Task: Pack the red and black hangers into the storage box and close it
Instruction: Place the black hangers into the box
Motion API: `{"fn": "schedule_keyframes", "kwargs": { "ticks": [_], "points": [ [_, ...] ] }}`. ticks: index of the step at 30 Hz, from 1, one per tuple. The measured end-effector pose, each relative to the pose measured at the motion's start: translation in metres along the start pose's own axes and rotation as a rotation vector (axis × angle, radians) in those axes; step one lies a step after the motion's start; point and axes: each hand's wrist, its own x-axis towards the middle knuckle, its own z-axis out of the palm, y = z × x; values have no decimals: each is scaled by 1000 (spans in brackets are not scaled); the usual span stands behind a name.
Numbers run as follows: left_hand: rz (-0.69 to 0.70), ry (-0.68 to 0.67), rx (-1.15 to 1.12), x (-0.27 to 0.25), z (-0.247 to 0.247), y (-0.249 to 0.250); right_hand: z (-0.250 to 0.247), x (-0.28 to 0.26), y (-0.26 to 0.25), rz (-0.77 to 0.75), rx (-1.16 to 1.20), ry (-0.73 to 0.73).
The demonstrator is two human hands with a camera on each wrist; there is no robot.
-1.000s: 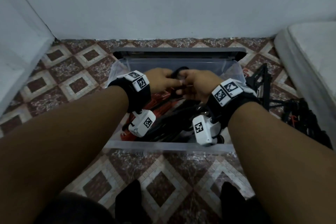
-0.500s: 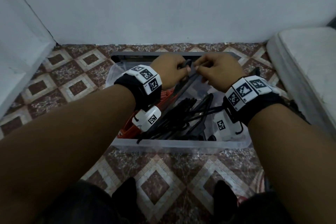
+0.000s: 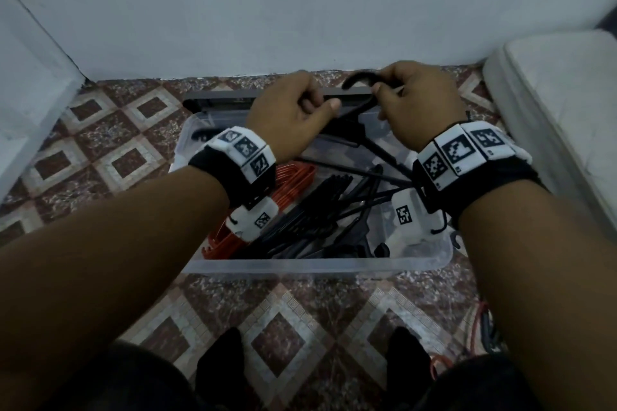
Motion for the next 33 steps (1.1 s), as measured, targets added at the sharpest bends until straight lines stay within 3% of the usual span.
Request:
{"fn": "schedule_keyframes", "kwargs": {
  "ticks": [2,4,5,9,11,12,16,23,26,30,33],
  "points": [
    [151,84,121,-10,2,-11,-2,3,1,19,21,69],
    [248,-35,228,-20,12,-23,-1,5,1,24,52,103],
    [235,-191,287,-24,22,-28,-1,5,1,33,66,120],
    [88,-1074,606,-35,76,-55,1,9,0,59,75,181],
    [47,-1323,660,-37,102,-72,2,11,1,64,71,208],
    [22,-1368,655,-37,113,-80,3,12,2,64,72,217],
    [-42,-1431,720,-36,143,-101,6,14,5,59,76,212],
    [-120,-1395,662,-40,156,-109,4,15,6,53,112,258],
    [-156,-1277,628,-35,133,-101,0,16,4,51,139,302],
    [-253,-1021,670,-13,77,-87,-7,13,0,45,174,332],
    [-237,-840,638,-2,28,-71,-10,10,-2,48,190,319]
  ]
}}
